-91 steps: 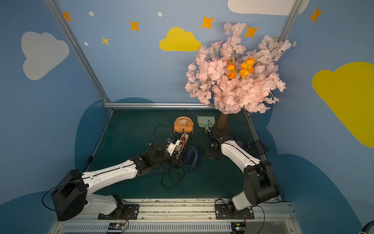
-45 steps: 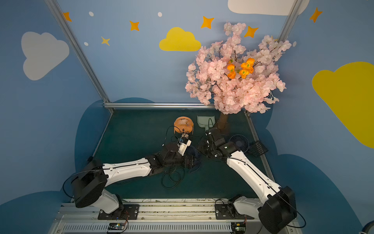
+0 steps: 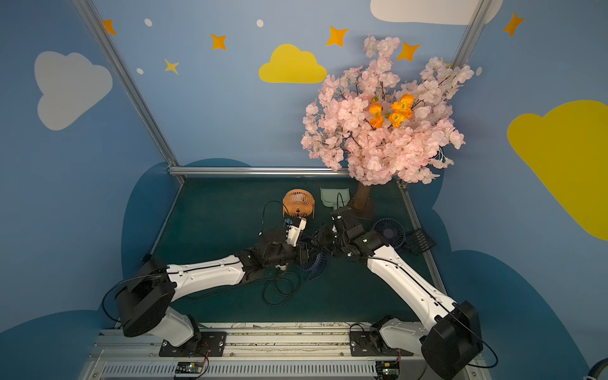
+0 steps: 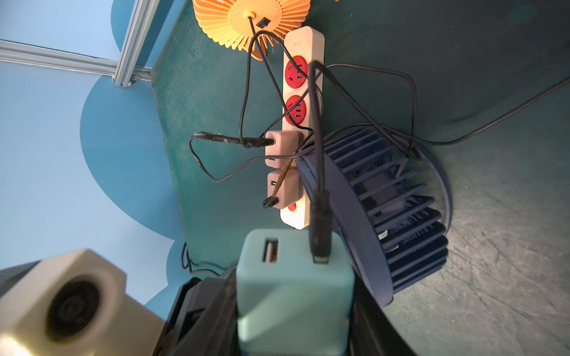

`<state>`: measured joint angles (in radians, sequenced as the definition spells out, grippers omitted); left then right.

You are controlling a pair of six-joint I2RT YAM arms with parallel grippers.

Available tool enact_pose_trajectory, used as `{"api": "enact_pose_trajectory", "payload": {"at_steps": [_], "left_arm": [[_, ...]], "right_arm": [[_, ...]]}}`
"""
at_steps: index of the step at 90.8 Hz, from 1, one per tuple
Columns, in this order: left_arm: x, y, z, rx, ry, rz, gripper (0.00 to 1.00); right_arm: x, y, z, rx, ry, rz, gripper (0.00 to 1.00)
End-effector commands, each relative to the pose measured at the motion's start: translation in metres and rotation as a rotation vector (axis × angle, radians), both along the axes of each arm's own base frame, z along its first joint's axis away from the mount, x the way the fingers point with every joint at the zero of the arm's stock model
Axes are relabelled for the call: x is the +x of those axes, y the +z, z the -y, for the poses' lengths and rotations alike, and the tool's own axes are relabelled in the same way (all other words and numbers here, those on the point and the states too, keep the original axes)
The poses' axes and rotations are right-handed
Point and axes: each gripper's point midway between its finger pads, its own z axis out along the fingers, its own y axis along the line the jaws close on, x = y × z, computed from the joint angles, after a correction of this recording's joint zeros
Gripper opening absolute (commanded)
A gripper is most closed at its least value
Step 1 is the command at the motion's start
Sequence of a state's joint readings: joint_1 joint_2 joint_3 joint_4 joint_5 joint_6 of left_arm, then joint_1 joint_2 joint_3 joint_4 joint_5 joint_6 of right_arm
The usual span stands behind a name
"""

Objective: Plug the desk fan into the power strip
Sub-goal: Pick up the plug from the center of the board.

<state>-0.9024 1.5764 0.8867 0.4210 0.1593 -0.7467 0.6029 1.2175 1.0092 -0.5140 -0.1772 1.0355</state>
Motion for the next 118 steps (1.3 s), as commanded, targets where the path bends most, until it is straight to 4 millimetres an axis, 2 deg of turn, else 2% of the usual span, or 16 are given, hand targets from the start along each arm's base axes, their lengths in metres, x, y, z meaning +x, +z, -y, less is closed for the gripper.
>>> {"api": "enact_pose_trajectory", "payload": {"at_steps": [1,10,24,31,37,42,54,71,81,89,104,118], "left_arm": [[0.012,0.005,-0.01,-0.009,0.059,0.028,0.27],[0.014,0.007,-0.011,-0.016,0.056,0.031,0.17],[0.007,0.013,-0.012,-0.052,0.014,0.049,0.06],[0.004,0.02,-0.013,-0.068,-0.023,0.065,0.03],[-0.002,0.029,-0.016,-0.091,-0.063,0.072,0.02],[-0.005,0.037,-0.02,-0.107,-0.089,0.082,0.02],[-0.013,0.058,-0.029,-0.167,-0.179,0.08,0.02],[-0.033,0.095,-0.038,-0.289,-0.341,0.073,0.02],[-0.039,0.105,-0.041,-0.344,-0.407,0.034,0.02],[-0.046,0.112,-0.04,-0.389,-0.461,0.018,0.02],[-0.049,0.126,-0.039,-0.494,-0.52,-0.007,0.02],[-0.051,0.115,-0.036,-0.49,-0.55,-0.055,0.02]], "right_arm": [[-0.009,-0.005,-0.007,0.006,0.047,-0.023,0.25],[-0.013,-0.009,-0.009,0.006,0.067,-0.031,0.28],[-0.008,-0.003,-0.001,0.021,0.044,0.0,0.47],[-0.003,0.007,0.003,0.054,0.05,0.052,0.59],[0.001,0.022,0.002,0.116,0.109,0.108,0.75],[0.002,0.034,0.004,0.169,0.158,0.148,0.84],[-0.005,0.067,0.001,0.349,0.272,0.229,0.92],[-0.019,0.094,-0.01,0.511,0.43,0.268,0.93],[-0.024,0.114,-0.015,0.578,0.483,0.311,0.89],[-0.029,0.124,-0.018,0.606,0.525,0.333,0.79],[-0.035,0.124,-0.018,0.605,0.566,0.332,0.59],[-0.034,0.121,-0.017,0.589,0.569,0.332,0.46]]}}
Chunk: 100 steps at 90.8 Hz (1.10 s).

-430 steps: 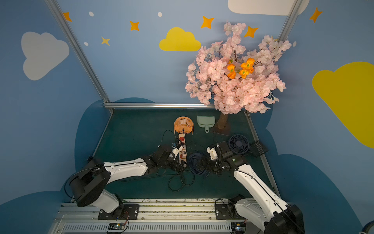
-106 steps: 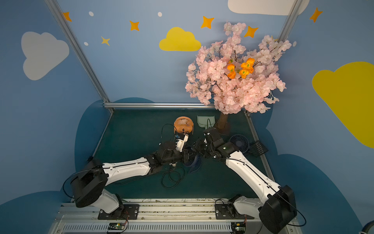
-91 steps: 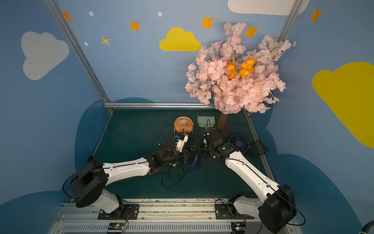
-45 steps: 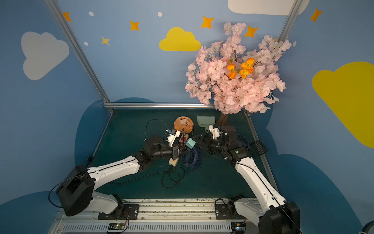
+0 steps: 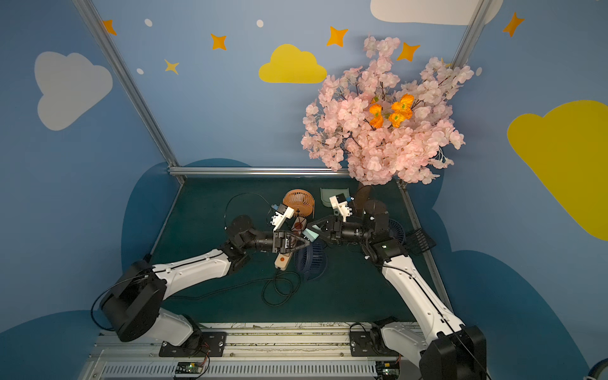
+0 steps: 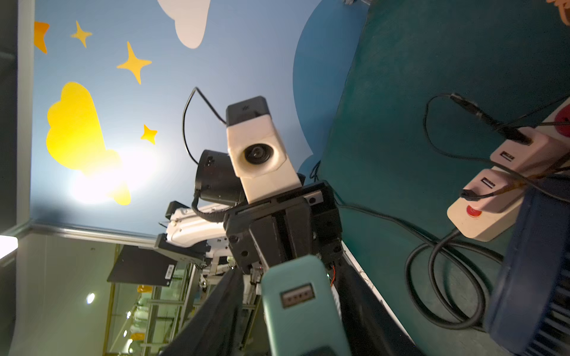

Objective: Plug the desk fan into the power strip
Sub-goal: Pick up the plug from the center of the board.

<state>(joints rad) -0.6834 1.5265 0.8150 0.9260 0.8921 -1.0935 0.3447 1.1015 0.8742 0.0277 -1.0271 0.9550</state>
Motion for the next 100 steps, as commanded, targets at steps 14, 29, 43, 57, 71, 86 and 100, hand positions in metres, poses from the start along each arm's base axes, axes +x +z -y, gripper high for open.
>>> {"api": "enact_pose_trajectory", "payload": {"at_steps": [14,29,43,57,71,86,100], "left_arm": [[-0.013,0.01,-0.006,-0.029,-0.071,0.028,0.02],[-0.017,0.01,-0.013,-0.011,-0.103,0.015,0.02],[-0.028,0.012,-0.018,0.016,-0.185,0.012,0.02],[-0.037,0.017,-0.02,0.022,-0.251,0.005,0.02],[-0.042,0.018,-0.021,0.031,-0.283,-0.014,0.02],[-0.045,0.018,-0.022,0.038,-0.304,-0.025,0.02],[-0.047,0.017,-0.022,0.045,-0.32,-0.027,0.02]], "right_arm": [[0.0,0.005,0.006,-0.007,0.025,0.045,0.45],[-0.013,0.01,0.013,-0.023,0.098,0.057,0.48],[-0.034,0.015,0.017,-0.031,0.198,0.063,0.47],[-0.044,0.014,0.017,-0.016,0.255,0.068,0.49],[-0.046,0.008,0.014,-0.014,0.283,0.057,0.52],[-0.05,0.009,0.007,-0.016,0.312,0.067,0.46],[-0.048,0.003,0.005,-0.03,0.311,0.055,0.4]]}}
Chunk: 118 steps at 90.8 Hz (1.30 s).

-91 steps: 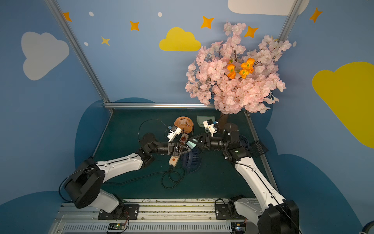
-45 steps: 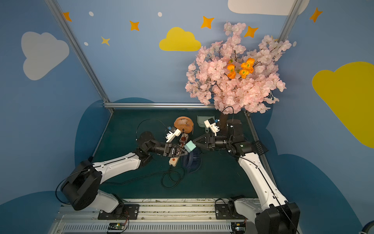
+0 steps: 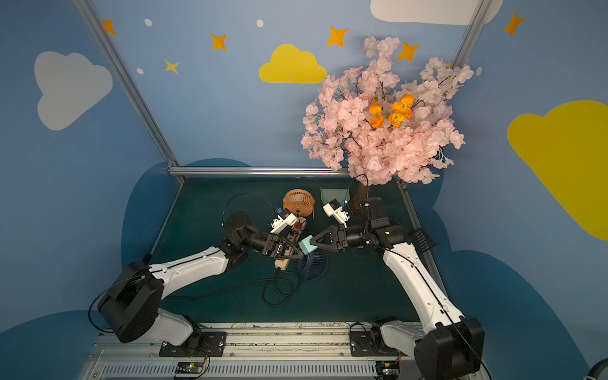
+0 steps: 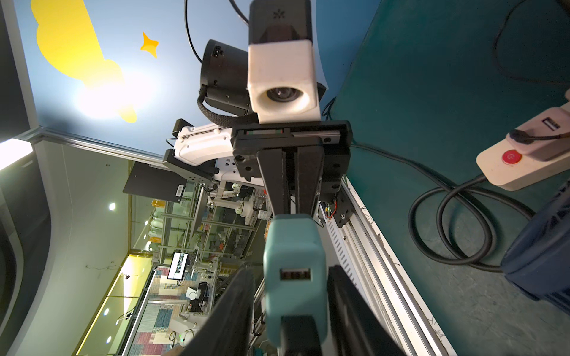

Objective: Plug the desk fan into the power strip
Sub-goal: Pick up the plug from the center of the board, then adjust the socket at the center of the board.

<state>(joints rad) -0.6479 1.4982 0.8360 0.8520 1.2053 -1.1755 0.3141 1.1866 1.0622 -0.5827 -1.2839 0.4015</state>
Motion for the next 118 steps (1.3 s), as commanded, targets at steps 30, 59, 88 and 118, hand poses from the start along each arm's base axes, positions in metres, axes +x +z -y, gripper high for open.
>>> {"api": "enact_pose_trajectory", "payload": {"at_steps": [30,59,88,118], "left_arm": [[0.009,-0.021,-0.011,0.057,0.073,0.053,0.62],[0.089,-0.136,-0.105,0.688,0.681,0.248,0.96],[0.106,-0.202,-0.092,0.732,0.621,0.237,1.0],[0.078,-0.23,-0.047,0.638,0.42,0.215,1.0]], "right_arm": [[0.013,-0.012,-0.005,-0.052,-0.019,0.014,0.03],[0.073,-0.066,0.031,-0.456,-0.475,-0.012,0.0],[0.099,-0.074,0.048,-0.731,-0.806,0.058,0.0],[0.113,-0.071,0.04,-0.87,-0.819,0.157,0.0]]}}
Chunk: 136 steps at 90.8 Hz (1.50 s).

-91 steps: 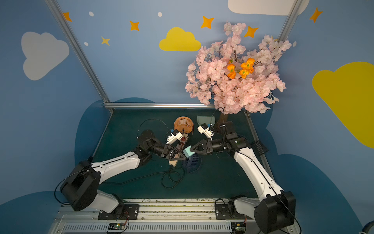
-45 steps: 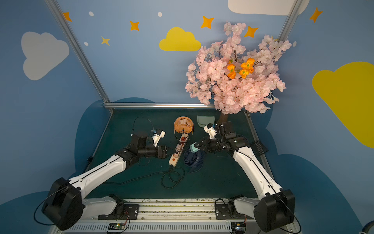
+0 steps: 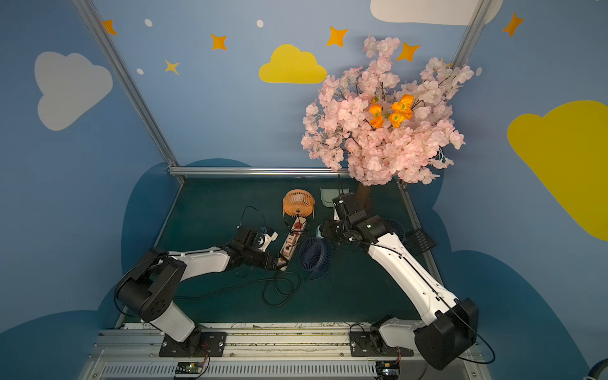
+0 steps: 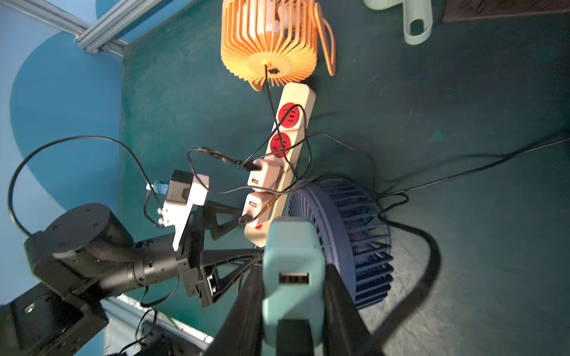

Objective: Plug the desk fan into the power strip
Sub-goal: Adjust the socket at the center of the board, then insert the plug into the socket.

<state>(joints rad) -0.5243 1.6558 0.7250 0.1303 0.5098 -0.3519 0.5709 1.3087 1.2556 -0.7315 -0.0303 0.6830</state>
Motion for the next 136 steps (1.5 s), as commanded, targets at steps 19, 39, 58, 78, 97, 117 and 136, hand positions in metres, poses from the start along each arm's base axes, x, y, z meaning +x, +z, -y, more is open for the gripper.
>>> {"api": "enact_pose_trajectory", "payload": {"at_steps": [19,39,58,78,97,117,136], "left_arm": [[-0.052,0.012,0.067,-0.148,-0.222,0.015,1.0],[-0.057,0.017,0.098,-0.222,-0.218,0.069,0.99],[-0.046,0.02,0.054,-0.182,-0.061,0.117,0.99],[-0.037,0.03,0.015,-0.152,0.014,0.125,0.94],[-0.033,0.024,0.027,-0.168,-0.017,0.098,0.73],[-0.038,0.005,0.046,-0.212,-0.05,0.042,0.54],[-0.044,-0.017,0.066,-0.271,-0.081,-0.002,0.42]], "right_arm": [[0.027,0.008,-0.019,-0.207,0.006,0.102,0.0],[0.048,0.006,-0.074,-0.264,0.172,0.144,0.0],[0.071,-0.009,-0.119,-0.293,0.314,0.147,0.0],[0.104,-0.049,-0.123,-0.447,0.296,0.089,0.0],[0.109,-0.088,-0.096,-0.522,0.195,-0.044,0.0],[0.106,-0.104,-0.08,-0.529,0.146,-0.105,0.0],[0.104,-0.124,-0.083,-0.473,0.172,-0.171,0.0]]}}
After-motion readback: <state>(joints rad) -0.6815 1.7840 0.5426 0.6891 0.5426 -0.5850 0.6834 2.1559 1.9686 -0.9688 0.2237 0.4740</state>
